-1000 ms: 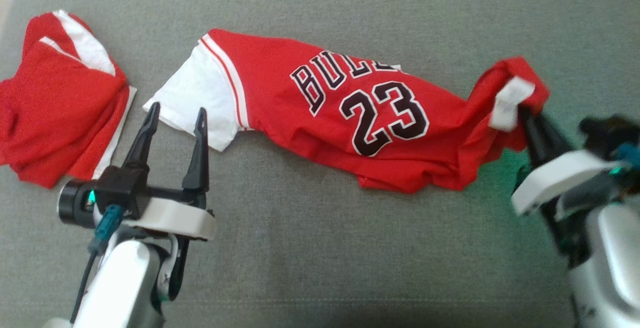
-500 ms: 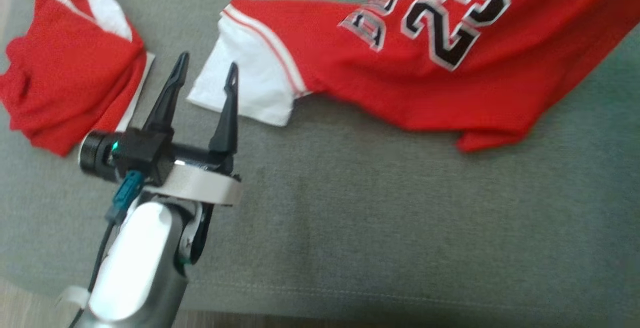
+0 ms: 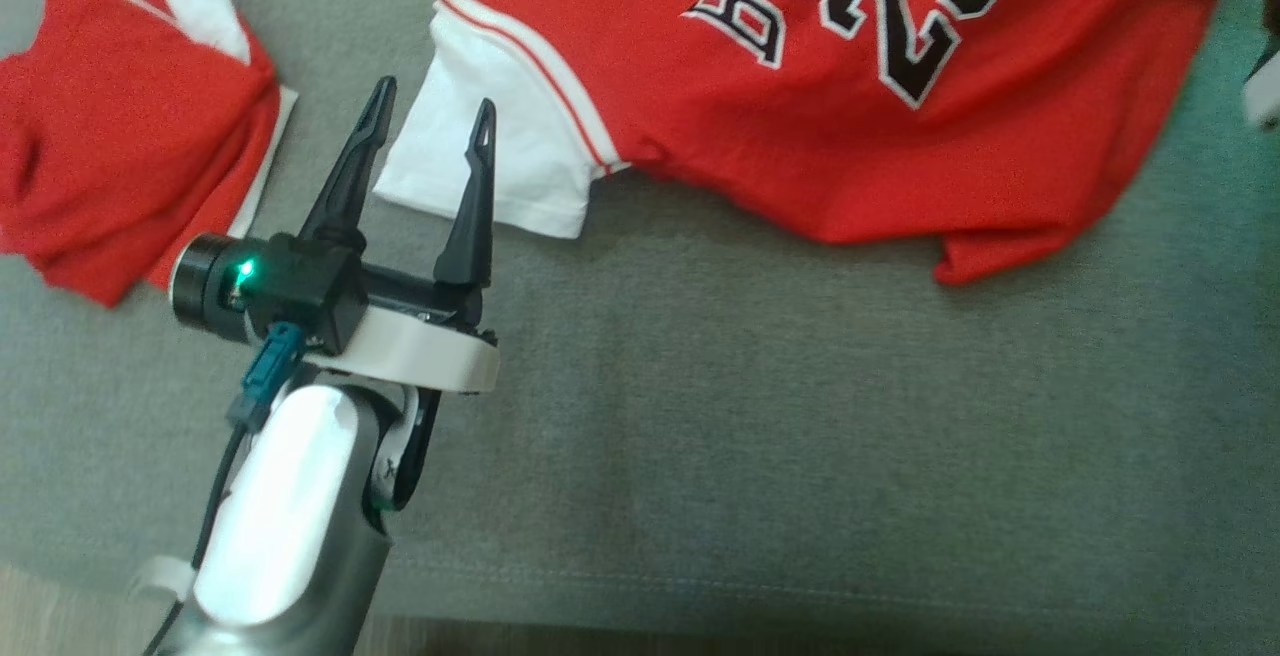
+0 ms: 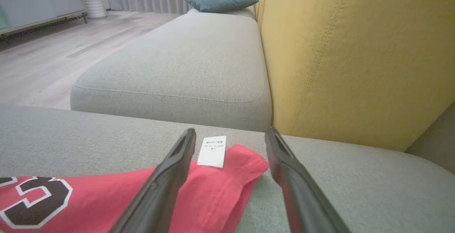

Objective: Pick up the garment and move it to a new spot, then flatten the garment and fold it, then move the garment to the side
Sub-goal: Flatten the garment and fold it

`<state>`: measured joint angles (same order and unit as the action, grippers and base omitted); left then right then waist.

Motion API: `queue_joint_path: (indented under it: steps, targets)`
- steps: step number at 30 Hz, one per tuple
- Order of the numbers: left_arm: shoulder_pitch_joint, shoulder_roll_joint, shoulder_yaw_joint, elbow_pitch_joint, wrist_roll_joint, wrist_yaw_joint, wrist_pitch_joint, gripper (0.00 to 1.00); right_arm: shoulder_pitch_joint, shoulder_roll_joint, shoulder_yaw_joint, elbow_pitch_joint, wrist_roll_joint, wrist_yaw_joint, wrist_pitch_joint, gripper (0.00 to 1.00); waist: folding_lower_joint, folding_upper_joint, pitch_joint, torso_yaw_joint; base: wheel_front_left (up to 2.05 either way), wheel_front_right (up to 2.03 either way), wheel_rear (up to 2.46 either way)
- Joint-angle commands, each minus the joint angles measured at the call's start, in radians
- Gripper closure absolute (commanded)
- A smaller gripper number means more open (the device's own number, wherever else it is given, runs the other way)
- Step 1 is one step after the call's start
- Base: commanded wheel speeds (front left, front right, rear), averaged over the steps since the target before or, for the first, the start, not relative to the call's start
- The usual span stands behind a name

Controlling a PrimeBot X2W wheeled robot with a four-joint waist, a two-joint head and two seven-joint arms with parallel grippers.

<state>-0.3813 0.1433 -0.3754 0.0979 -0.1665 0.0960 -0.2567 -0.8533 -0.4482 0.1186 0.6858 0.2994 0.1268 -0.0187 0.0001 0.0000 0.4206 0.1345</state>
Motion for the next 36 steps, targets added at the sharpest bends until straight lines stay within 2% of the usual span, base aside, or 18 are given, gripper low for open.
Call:
queue_joint_path:
  steps: [1,6,11,15,23,28,36]
  targets:
    - [-0.014,0.017,0.043,-0.028,0.014,0.000,-0.005,0.00,0.034,0.006,0.006,-0.028,0.007,0.004,-0.038,0.00,-0.0001,0.0000,-0.021,-0.020,0.00,0.00,0.00]
    - [0.024,0.029,0.069,-0.026,0.019,0.006,-0.005,0.00,0.140,0.053,0.009,-0.097,0.003,0.004,-0.150,0.00,-0.0001,0.0000,-0.063,-0.060,0.00,0.00,0.00]
    - [0.070,0.038,0.098,-0.026,0.020,0.019,-0.005,0.00,0.306,0.128,0.000,-0.250,-0.021,0.004,-0.185,0.00,-0.0001,0.0000,-0.117,-0.089,0.00,0.00,0.00]
    - [0.111,0.044,0.120,-0.023,0.018,0.033,-0.005,0.00,0.468,0.205,-0.025,-0.402,-0.058,0.004,-0.161,0.00,-0.0001,0.0000,-0.155,-0.105,0.00,0.00,0.00]
    - [0.180,0.055,0.144,-0.025,0.019,0.052,-0.005,0.00,0.745,0.340,-0.093,-0.686,-0.138,0.004,-0.042,0.00,-0.0001,0.0000,-0.205,-0.136,0.00,0.00,0.00]
    - [0.195,0.058,0.144,-0.026,0.019,0.054,-0.005,0.00,0.806,0.364,-0.092,-0.770,-0.155,0.004,0.005,0.00,-0.0001,0.0000,-0.215,-0.142,0.00,0.00,0.00]
    - [0.189,0.061,0.137,-0.024,0.023,0.056,-0.005,0.00,0.823,0.371,-0.092,-0.803,-0.173,0.004,0.045,0.00,-0.0001,0.0000,-0.210,-0.136,0.00,0.00,0.00]
